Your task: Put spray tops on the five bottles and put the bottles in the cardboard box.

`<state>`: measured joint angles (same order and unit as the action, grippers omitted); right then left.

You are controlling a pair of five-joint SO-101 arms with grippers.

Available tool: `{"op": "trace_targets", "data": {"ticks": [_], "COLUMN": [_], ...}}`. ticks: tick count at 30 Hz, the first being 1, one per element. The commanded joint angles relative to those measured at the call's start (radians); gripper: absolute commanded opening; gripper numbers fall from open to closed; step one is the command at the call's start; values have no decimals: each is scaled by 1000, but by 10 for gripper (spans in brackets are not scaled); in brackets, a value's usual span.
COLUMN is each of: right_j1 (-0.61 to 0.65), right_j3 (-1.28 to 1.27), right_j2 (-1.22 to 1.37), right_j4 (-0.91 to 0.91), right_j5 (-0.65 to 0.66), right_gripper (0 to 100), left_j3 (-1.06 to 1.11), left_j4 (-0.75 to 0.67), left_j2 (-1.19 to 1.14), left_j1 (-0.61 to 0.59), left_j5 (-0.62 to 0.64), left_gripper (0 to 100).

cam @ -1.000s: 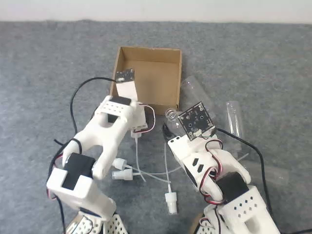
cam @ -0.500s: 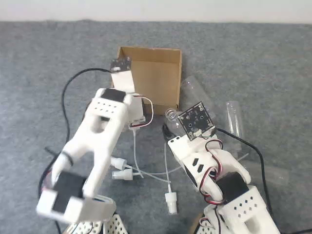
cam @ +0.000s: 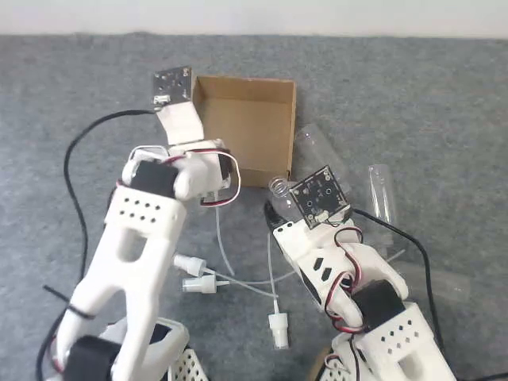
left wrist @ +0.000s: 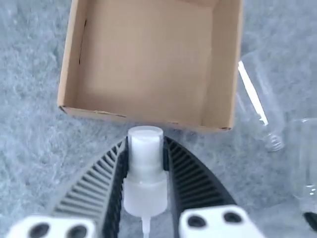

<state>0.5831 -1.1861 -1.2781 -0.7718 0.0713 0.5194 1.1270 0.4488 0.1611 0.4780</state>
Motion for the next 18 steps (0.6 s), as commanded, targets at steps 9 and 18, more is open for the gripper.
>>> {"op": "trace_targets", "data": {"ticks": [9, 18], "right_j1": [-15, -15], "right_j3": [11, 11], "right_j2": [-30, -30], "right_j4": [27, 25], "right_j5": [-9, -9], "right_gripper": [121, 121], "left_j3": [-10, -13], "left_j4": [-135, -155], "left_j2": [233, 344], "left_j1": [-5, -5], "left_j5": [-11, -11], "left_gripper": [10, 10]}}
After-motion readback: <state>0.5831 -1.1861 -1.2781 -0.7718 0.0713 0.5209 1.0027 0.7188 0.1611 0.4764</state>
